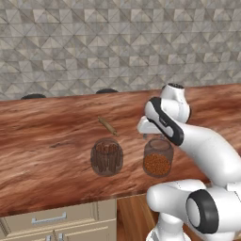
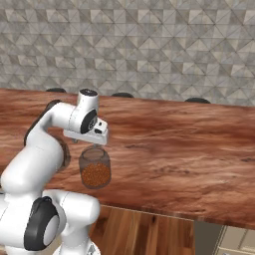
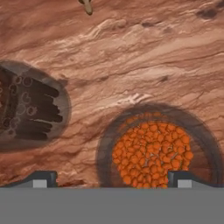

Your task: Pick the jar and jar from the dining table and place them in the open cabinet. Close the cabinet after placing the objects.

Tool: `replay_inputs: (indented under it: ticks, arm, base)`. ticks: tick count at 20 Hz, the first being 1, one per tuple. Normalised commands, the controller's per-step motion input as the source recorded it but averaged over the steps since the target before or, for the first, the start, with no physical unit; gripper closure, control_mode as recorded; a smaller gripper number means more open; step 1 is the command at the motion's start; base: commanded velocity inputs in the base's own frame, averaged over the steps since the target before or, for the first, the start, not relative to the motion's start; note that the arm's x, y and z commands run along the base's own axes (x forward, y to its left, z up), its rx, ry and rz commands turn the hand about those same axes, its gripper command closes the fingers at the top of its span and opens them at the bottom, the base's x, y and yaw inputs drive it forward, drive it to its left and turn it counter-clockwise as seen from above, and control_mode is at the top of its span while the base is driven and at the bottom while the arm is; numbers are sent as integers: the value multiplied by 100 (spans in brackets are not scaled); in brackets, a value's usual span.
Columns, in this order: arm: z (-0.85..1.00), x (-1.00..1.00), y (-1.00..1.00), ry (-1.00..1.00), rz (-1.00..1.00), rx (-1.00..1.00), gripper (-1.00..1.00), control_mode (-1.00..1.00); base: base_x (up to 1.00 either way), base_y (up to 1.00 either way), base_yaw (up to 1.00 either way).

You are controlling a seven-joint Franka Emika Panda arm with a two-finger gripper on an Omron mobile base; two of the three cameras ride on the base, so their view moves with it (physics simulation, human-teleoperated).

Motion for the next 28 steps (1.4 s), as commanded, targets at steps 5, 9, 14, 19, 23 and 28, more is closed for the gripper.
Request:
replay_inputs:
  ticks: [5,9,14,19,23,28]
  arm:
    - [-53,20,0,1,0,0,-100,-100]
    - [-59,18,0,1,0,0,-100,-100]
    - [-67,17,7,2,0,0,100,-100]
    - [-52,8,7,2,1,1,100,-100]
    - [-12,3,6,3,0,1,100,-100]
    - [-5,3,2,2,0,2,100,-100]
  base:
    - [0,0,0]
    - [0,0,0]
    - [0,0,0]
    - [0,0,0]
    - [0,0,0]
    - [0,0,0]
